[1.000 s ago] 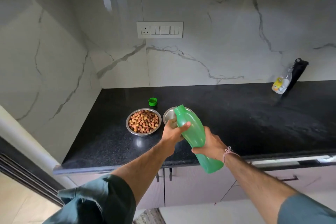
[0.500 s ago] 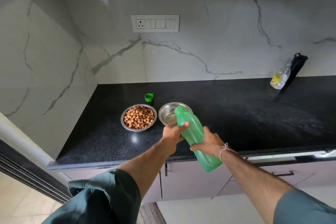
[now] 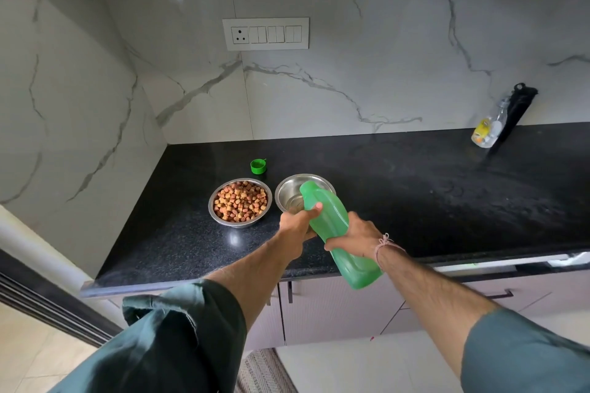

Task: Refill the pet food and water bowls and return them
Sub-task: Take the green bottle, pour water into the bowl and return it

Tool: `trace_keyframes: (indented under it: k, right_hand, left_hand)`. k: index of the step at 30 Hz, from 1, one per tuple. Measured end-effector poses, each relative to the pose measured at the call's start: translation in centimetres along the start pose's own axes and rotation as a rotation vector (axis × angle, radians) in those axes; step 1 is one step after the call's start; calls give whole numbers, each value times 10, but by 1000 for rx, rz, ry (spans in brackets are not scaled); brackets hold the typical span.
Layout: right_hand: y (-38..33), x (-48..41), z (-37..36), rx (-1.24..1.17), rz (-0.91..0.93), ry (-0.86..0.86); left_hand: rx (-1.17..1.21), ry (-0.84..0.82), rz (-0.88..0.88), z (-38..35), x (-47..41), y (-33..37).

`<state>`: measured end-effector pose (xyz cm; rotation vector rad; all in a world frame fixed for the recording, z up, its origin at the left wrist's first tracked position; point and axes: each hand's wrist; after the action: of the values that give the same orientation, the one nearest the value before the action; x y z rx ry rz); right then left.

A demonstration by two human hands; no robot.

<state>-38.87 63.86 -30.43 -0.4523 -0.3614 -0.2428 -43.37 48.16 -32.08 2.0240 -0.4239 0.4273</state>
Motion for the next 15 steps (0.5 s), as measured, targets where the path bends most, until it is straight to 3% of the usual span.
trace_keyframes:
  k: [15]
  right_hand:
    - [-15, -2, 9, 10, -36, 3]
  left_hand:
    - [-26, 55, 13, -2, -5, 10]
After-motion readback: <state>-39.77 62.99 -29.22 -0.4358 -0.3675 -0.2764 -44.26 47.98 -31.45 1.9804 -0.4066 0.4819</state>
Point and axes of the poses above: each hand's wrist, its own x-axis away from the middle knuckle, its own z-axis out of the back of the hand, y = z × x, and after that the axes turned 11 degrees about x, right-handed
